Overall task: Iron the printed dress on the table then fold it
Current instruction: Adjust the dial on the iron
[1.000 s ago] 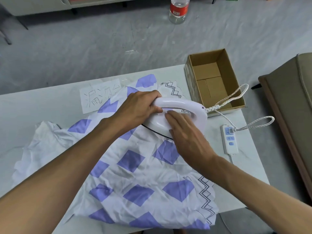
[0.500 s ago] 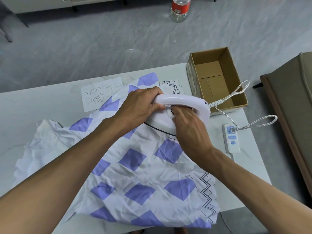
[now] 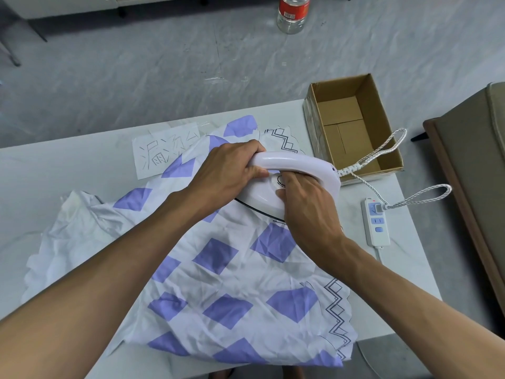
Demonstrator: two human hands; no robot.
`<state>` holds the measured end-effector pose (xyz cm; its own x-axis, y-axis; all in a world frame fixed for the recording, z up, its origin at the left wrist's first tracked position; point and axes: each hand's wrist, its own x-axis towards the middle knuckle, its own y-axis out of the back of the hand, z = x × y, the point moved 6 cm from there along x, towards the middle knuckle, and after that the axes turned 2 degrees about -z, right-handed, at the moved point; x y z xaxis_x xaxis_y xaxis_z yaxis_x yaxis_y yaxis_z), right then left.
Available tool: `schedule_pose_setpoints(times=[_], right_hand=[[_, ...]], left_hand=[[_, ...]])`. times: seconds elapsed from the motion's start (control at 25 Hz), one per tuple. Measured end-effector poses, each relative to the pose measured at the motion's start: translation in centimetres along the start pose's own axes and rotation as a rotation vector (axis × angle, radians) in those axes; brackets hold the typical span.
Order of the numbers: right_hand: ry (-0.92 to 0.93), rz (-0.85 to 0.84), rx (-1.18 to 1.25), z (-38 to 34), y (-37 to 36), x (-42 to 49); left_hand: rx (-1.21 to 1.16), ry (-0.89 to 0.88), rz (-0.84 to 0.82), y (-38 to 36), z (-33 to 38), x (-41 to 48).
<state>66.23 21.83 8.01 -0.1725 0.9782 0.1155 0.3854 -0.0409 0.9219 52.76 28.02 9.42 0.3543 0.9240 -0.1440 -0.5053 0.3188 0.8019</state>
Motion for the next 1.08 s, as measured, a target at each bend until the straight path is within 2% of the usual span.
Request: schedule_pose_setpoints(times=[0.36, 0.64, 0.8, 0.96, 1.08], right_hand=[[0.155, -0.074, 0.079, 0.1, -0.6, 0.3], [0.094, -0.034, -0.108, -0.2, -0.8, 0.4], [0.076, -0.064, -0.078, -0.2, -1.4, 0.1], [0.183, -0.112, -0.006, -0.2, -1.5, -0.1], [0.176, -0.133, -0.004, -0.1, -1.5, 0.2]], left_hand=[[-0.008, -0.004, 0.025, 0.6, -0.1, -0.4], [-0.035, 0.008, 0.038, 0.2, -0.4, -0.4], [-0.039, 0.008, 0.012, 0.0, -0.7, -0.5], [-0.036, 0.017, -0.02, 0.0, -1.1, -0.5], [-0.043, 0.028, -0.013, -0.1, -1.1, -0.5]])
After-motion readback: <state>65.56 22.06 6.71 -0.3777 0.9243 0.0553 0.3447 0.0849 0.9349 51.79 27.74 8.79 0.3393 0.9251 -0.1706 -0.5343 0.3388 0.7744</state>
